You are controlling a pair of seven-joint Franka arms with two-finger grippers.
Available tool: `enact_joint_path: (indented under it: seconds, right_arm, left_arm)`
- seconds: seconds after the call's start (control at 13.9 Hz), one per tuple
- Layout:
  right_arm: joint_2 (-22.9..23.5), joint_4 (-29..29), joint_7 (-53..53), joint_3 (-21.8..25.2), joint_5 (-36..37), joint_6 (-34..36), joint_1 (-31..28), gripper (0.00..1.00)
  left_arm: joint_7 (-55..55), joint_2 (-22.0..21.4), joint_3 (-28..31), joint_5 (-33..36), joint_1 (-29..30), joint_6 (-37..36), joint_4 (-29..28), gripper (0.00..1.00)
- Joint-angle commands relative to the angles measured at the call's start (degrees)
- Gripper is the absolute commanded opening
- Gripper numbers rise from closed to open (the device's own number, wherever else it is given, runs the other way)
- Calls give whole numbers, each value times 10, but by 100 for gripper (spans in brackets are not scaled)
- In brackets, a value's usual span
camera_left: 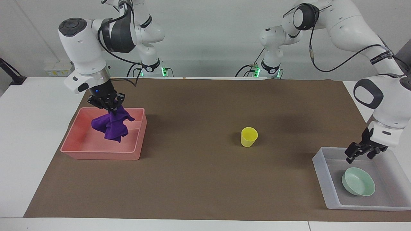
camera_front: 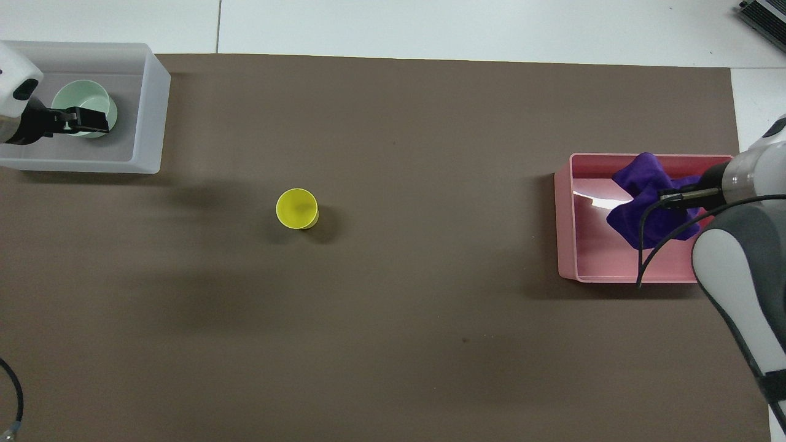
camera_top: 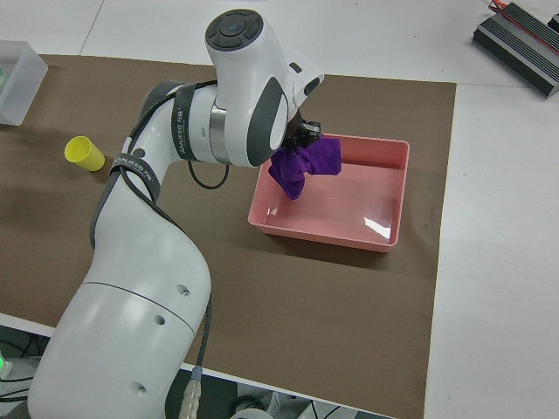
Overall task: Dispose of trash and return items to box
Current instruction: 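Grasp the yellow cup with the left gripper while the right gripper releases the cloth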
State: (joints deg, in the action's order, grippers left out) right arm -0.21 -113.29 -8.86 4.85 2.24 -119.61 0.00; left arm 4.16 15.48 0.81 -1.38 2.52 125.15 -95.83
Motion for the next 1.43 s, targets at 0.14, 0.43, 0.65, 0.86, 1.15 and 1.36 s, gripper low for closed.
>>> enact_joint_path:
  seconds: [0.14, 0.43, 0.65, 0.86, 1.15, 1.36]
  right_arm:
    - [-8, -79, -14, -8, 1, -78, -18, 0]
    - [12, -102, -14, -8, 1, -117, -27, 0]
    - [40, -111, -14, -8, 1, -150, -41, 6]
    - [47, -111, -12, -8, 1, -159, -38, 21]
    - [50, -110, -5, -8, 1, -158, -35, 100]
    - [40, -97, -4, -14, 1, -146, -31, 100]
  left_arm:
    - [0, -33, 8, 8, -81, 6, -58, 100]
    - [-13, -50, 8, 8, -146, 25, -109, 100]
    - [-48, -74, 8, 8, -189, 95, -178, 100]
    - [-97, -77, 8, 8, -224, 122, -201, 100]
    - [-143, -68, 7, 8, -262, 134, -219, 100]
    - [-149, -61, 7, 8, -270, 162, -238, 100]
